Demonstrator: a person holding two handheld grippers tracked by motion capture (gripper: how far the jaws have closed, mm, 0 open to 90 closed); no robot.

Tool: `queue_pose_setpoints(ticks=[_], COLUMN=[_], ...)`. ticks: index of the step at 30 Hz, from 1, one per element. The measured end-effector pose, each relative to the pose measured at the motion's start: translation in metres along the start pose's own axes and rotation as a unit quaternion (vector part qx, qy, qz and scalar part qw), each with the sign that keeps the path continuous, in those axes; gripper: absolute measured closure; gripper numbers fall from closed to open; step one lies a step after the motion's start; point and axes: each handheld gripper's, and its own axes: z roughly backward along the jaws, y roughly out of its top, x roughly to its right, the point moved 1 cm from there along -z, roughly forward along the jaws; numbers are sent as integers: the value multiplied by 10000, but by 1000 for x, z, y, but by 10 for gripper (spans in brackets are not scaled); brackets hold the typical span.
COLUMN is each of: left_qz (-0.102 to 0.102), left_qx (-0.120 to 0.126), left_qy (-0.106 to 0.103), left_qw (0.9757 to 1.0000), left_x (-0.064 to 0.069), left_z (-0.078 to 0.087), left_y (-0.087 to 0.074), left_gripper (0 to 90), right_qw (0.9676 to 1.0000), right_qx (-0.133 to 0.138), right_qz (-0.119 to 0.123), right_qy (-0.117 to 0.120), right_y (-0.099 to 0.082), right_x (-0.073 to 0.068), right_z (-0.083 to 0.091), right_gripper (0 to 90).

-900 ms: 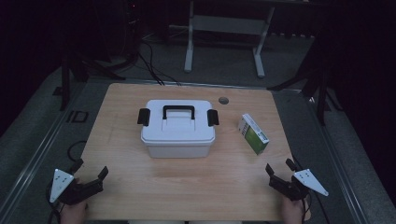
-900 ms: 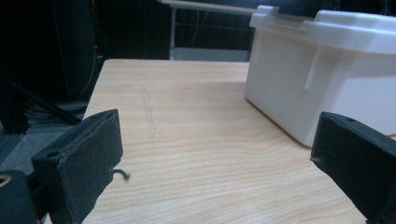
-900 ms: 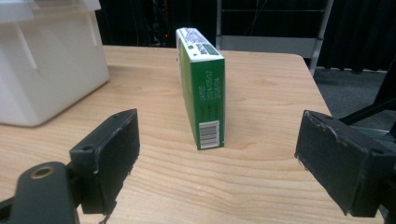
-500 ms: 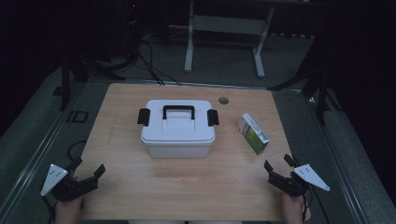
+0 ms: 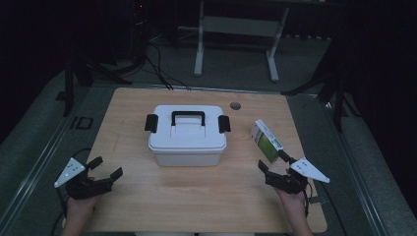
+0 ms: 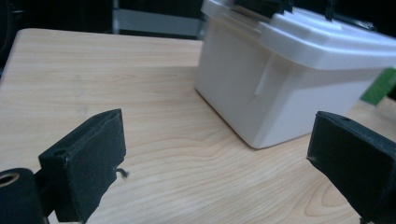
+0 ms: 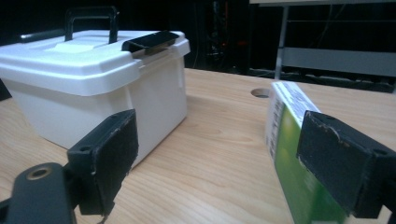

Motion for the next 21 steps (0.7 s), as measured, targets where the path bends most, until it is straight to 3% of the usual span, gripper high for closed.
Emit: queue_pose_setpoints(ticks=[12,14,16,20,21], left_qz=[-216,-273,-361,-498,-502], left_qx=[-390,-456,-497,-529,-580], left_qy=[-274,-205,-97,-48,-116], left_qw=[9986,9984,9981,9973,9970], left_x=[10,9,8,6,5], left_z=[-47,-54,-61,-70,-73], left_y=[11,14,17,20,20], left_gripper=[49,68,119,220,274], right_qw=[9987,9985,9983,9979,9979], right_qx=[-100,-110,-142,-313,-350], right_qz=[313,293,319,397,393], right_qy=[379,459,468,394,390], right_y=[11,10,10,11,10], right_x=[-17,-18,-18,-18,-19], right_z=[-47,-56,-64,-78,-82], right_gripper=[151,188,223,293,300])
